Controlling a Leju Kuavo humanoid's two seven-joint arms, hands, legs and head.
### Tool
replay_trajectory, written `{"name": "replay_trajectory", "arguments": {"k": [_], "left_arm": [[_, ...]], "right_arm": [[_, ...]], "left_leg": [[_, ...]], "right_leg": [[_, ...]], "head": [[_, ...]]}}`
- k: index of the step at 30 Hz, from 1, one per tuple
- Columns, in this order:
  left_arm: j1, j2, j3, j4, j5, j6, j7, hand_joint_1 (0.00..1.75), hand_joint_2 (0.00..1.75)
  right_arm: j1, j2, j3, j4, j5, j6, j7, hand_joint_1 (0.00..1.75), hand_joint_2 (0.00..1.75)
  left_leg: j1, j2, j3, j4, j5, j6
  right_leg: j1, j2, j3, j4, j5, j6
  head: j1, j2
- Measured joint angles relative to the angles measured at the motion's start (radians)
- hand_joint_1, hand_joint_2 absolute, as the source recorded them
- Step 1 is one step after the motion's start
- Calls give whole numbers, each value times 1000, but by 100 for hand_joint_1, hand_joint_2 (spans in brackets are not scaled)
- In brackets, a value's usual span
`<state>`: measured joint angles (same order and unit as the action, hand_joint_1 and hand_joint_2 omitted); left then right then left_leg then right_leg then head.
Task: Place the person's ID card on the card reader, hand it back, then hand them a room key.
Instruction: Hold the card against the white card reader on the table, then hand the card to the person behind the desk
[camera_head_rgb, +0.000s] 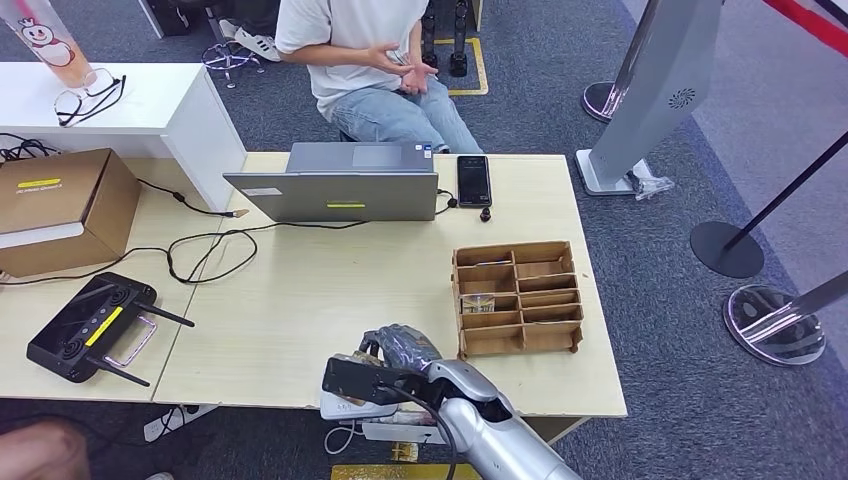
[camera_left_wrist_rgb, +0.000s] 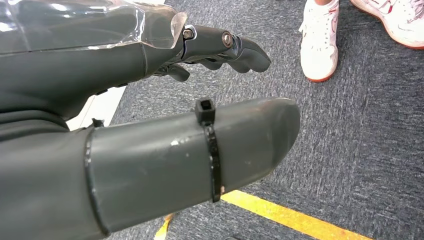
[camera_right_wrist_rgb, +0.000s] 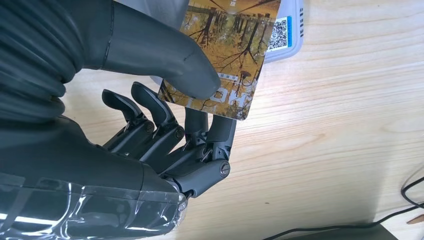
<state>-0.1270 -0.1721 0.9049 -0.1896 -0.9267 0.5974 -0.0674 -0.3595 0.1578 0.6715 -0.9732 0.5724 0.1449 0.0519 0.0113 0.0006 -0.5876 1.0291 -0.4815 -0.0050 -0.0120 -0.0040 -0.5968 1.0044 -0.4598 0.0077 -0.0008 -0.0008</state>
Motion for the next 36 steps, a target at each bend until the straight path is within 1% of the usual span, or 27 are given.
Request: {"name": "replay_trajectory", "arguments": {"k": [12,24,36], "left_arm": [[-1,1,0,0,5,0,-6,0,0],[-4,1,0,0,-1,0,-8,0,0],[-13,1,0,0,-8,-1,1,0,0]], "right_arm": [[-19,15,14,42,19,-34,1,175,175],[-37,29,45,81,82,-87,28,175,175],[-46,37,55,109,111,-108,47,175,175]], "left_leg": [[0,0,0,0,0,0],[0,0,0,0,0,0],[0,0,0,0,0,0]], "right_leg": [[0,0,0,0,0,0],[0,0,0,0,0,0],[0,0,0,0,0,0]], "head": [[0,0],[0,0],[0,0]]}}
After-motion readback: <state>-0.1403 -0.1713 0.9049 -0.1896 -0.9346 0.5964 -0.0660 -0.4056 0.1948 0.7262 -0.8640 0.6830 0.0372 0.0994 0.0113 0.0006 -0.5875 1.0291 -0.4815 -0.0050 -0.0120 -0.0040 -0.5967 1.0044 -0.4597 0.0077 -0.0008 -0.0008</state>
